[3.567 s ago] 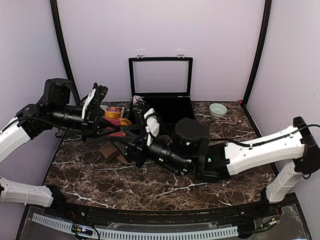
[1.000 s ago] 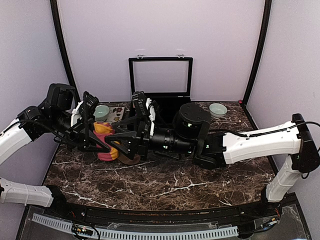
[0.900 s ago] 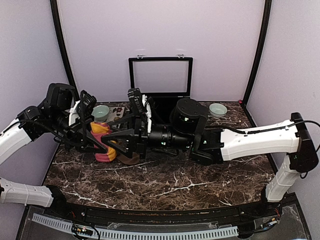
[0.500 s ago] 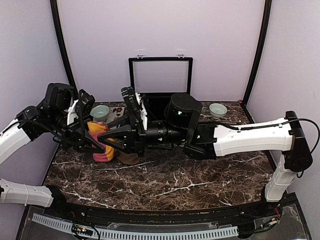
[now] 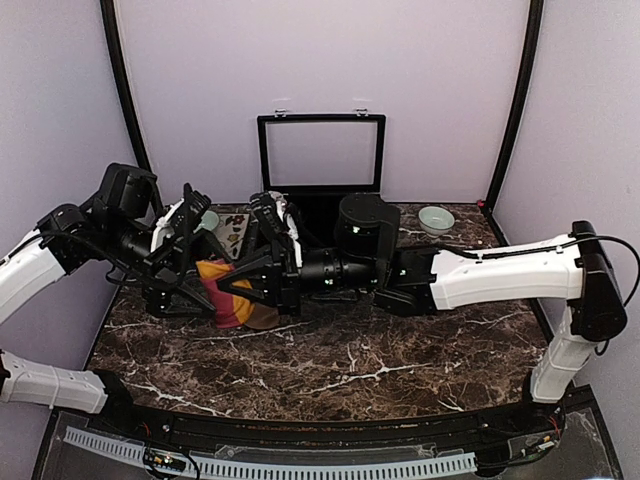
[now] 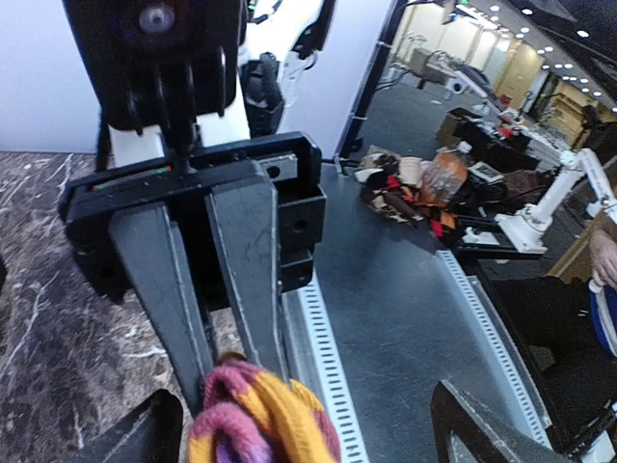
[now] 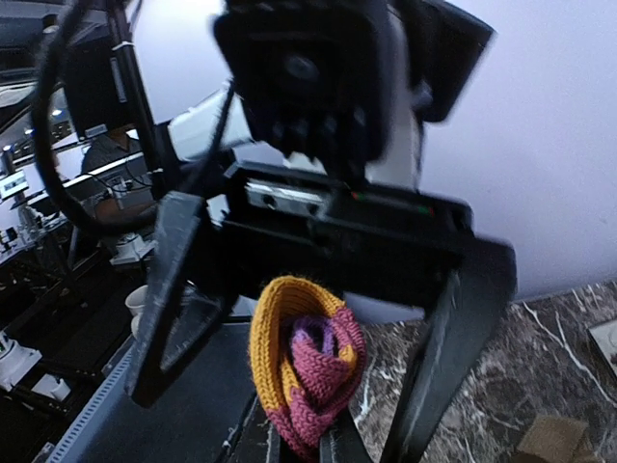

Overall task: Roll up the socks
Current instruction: Roll the sock, then place the sock in the storage box.

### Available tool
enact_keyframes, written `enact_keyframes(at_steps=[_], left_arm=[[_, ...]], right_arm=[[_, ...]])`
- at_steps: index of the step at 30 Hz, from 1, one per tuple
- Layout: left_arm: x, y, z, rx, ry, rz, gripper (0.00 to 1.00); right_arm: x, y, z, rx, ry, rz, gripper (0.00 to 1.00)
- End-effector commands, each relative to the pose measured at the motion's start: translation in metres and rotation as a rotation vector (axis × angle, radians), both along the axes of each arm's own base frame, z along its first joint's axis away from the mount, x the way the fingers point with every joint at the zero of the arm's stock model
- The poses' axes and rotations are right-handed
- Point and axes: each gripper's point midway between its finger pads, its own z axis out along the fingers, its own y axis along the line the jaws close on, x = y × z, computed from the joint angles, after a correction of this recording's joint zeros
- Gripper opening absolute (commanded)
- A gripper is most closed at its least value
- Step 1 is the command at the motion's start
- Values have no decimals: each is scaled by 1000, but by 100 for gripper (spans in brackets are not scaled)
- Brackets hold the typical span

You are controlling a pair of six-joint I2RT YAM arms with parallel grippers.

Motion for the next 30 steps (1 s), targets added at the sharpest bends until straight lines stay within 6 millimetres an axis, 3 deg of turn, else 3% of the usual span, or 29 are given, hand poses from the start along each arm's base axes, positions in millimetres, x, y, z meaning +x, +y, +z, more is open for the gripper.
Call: enact_keyframes(at_steps=[1, 4, 8, 10, 13, 19, 23, 25, 30], left_arm=[[42, 12, -24, 171, -143, 183, 93], [87, 36, -44, 261, -124, 338, 94], [158, 84, -72, 358, -110, 593, 96], [196, 115, -93, 437, -87, 738, 96], [230, 151, -120, 530, 3, 865, 96], [239, 176, -156, 605, 152, 899, 96], [237, 179, -169, 581, 173, 922, 95], [236, 179, -174, 573, 176, 920, 94], [234, 181, -183, 595, 203, 910, 92]], right_arm=[[45, -27, -13, -46, 20, -174, 0], [92, -50, -26, -85, 19, -340, 0], [171, -78, -36, -122, -38, -588, 0], [205, -82, -41, -134, -89, -679, 0], [251, -70, -48, -164, -148, -729, 0], [333, -33, -69, -175, -236, -764, 0], [383, -15, -109, -211, -192, -763, 0], [397, -6, -139, -234, -166, -739, 0], [406, 5, -184, -265, -118, -722, 0]])
